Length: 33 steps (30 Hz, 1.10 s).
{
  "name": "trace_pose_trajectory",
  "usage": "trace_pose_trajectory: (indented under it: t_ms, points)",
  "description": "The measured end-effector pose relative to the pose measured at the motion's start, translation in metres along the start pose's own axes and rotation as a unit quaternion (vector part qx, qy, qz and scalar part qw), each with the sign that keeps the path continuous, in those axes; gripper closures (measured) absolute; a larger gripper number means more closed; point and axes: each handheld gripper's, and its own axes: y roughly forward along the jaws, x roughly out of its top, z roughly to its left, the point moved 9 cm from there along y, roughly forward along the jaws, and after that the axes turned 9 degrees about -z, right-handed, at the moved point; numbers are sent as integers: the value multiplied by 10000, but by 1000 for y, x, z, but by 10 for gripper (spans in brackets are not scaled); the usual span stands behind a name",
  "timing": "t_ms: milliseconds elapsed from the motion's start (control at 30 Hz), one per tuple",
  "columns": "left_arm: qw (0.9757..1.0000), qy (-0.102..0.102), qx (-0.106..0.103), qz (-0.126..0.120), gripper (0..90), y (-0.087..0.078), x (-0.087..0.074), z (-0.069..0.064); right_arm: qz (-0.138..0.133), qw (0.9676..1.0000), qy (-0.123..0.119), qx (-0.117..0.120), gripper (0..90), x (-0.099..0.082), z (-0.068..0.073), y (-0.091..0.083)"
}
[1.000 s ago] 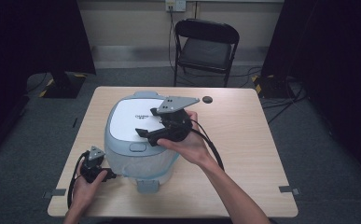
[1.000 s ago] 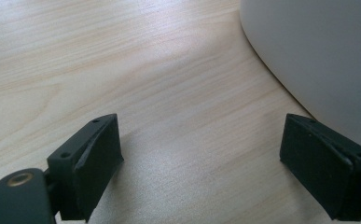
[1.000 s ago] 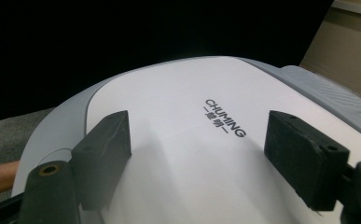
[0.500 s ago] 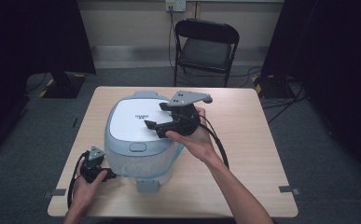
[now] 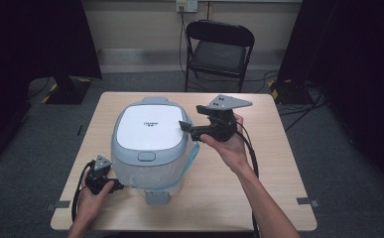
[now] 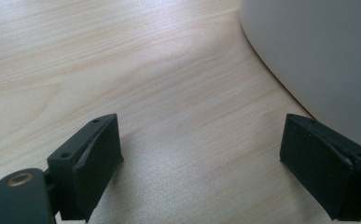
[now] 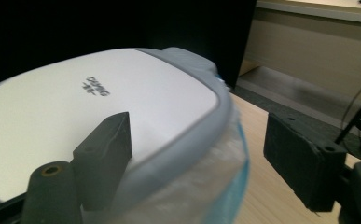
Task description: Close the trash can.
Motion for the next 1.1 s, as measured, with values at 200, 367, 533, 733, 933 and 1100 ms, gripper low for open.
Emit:
trace_pose_trajectory:
  t_ms: [200,367,533,733,933,1100]
  points:
    - [10000,2,0,1,120,0,0,0,-14,9994,158,-318,205,-14,-22,-22]
    - [10000,-1,-4,0,119,0,0,0,127,9971,331,-675,196,-41,-46,-41]
    - [10000,3,1,1,120,0,0,0,357,9927,589,-989,189,-75,-69,-55]
    - [10000,2,1,1,119,0,0,0,600,9857,795,-1356,189,-111,-91,-74]
    - [10000,0,0,0,120,0,0,0,879,9777,1027,-1607,187,-150,-106,-90]
    - [10000,1,1,0,120,0,0,0,1205,9687,1201,-1810,190,-185,-113,-101]
